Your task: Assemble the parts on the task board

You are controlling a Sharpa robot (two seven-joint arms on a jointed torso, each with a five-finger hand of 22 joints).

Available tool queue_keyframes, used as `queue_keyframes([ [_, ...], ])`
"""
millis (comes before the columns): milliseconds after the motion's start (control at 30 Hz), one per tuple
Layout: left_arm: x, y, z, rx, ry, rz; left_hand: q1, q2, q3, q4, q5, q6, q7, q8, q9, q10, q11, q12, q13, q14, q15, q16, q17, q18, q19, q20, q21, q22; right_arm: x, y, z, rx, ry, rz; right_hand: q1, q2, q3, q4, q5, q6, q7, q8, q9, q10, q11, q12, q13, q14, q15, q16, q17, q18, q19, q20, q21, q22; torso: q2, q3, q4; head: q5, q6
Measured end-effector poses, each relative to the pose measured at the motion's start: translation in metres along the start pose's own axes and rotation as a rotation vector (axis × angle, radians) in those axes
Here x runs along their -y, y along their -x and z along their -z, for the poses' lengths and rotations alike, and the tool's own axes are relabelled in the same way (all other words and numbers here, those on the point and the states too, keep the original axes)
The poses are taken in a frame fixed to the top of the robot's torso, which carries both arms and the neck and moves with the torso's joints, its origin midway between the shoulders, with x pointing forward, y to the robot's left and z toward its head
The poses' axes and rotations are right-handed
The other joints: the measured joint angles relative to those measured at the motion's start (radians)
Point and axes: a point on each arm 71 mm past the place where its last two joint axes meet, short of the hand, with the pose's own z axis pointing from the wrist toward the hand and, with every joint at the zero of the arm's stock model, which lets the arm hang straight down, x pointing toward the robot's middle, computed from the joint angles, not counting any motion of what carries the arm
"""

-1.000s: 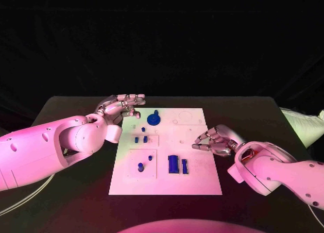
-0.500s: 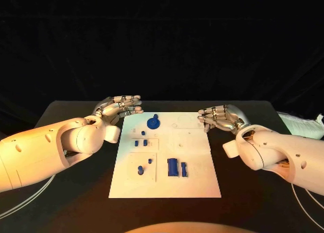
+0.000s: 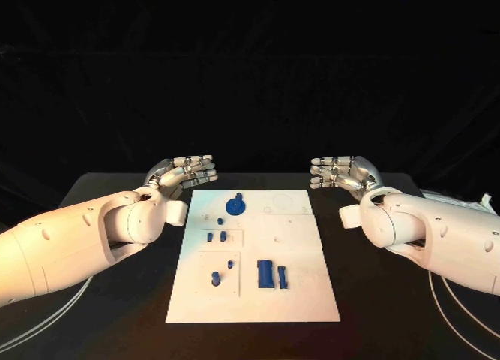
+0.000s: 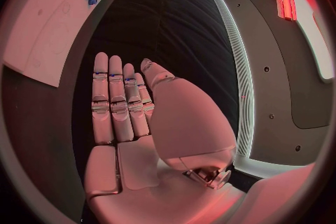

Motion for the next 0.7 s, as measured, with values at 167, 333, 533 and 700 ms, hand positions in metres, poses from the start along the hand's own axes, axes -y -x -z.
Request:
queue_keyframes([
  [167,0.0,0.002,-0.003,0.022,-0.009,-0.006,0.0,0.0,0.0,0.0,0.0,0.0,0.0,0.0,0.0,0.0,0.0,0.0,0.0,0.004,0.004,-0.007,-0.001,0.0,0.0,0.0,0.0,-0.005,0.0,0.001,-0.004,-0.005,0.013,-0.016,-0.003,-0.002,0.009,0.0,0.0,0.007,0.0,0.0,-0.01,0.006,0.002,0.0,-0.026,0.012,-0.001,-0.013,-0.025,0.0,0.012,-0.001,-0.015,-0.022,-0.002,0.0003,-0.0015,0.001,0.003],
  [333,-0.001,0.002,-0.002,0.026,-0.006,-0.007,-0.203,0.022,-0.073,0.001,-0.022,-0.156,-0.025,-0.036,-0.03,-0.169,-0.024,-0.032,-0.029,-0.148,-0.012,-0.036,-0.035,-0.014,-0.129,-0.038,-0.032,-0.059,0.0,0.0,-0.003,-0.004,0.011,-0.018,-0.226,0.026,-0.024,-0.034,-0.034,-0.139,-0.024,-0.031,-0.029,-0.164,-0.016,-0.028,-0.055,-0.168,-0.031,-0.055,-0.053,-0.014,-0.152,-0.025,-0.044,-0.06,-0.002,0.0006,-0.0017,0.002,0.006],
  [533,-0.01,-0.009,0.004,0.027,0.008,-0.004,-0.454,0.077,-0.159,0.003,-0.051,-0.349,-0.063,-0.056,-0.053,-0.373,-0.054,-0.052,-0.05,-0.338,-0.044,-0.071,-0.06,-0.041,-0.287,-0.087,-0.052,-0.128,-0.001,-0.024,0.006,-0.025,0.005,-0.049,-0.498,0.05,-0.067,-0.063,-0.072,-0.332,-0.057,-0.05,-0.084,-0.389,-0.068,-0.047,-0.077,-0.408,-0.054,-0.079,-0.086,-0.04,-0.371,-0.057,-0.073,-0.106,-0.014,0.0042,-0.0026,0.004,0.037],
  [700,-0.019,-0.025,0.014,0.045,0.012,-0.018,-0.626,0.103,-0.218,0.004,-0.101,-0.481,-0.088,-0.066,-0.061,-0.513,-0.093,-0.055,-0.057,-0.469,-0.093,-0.095,-0.068,-0.056,-0.395,-0.12,-0.056,-0.175,-0.004,-0.056,0.019,-0.031,0.002,-0.098,-0.681,0.057,-0.099,-0.072,-0.097,-0.462,-0.086,-0.058,-0.11,-0.541,-0.096,-0.053,-0.084,-0.569,-0.062,-0.088,-0.112,-0.055,-0.518,-0.089,-0.119,-0.137,-0.034,0.0113,-0.0046,0.008,0.087],
])
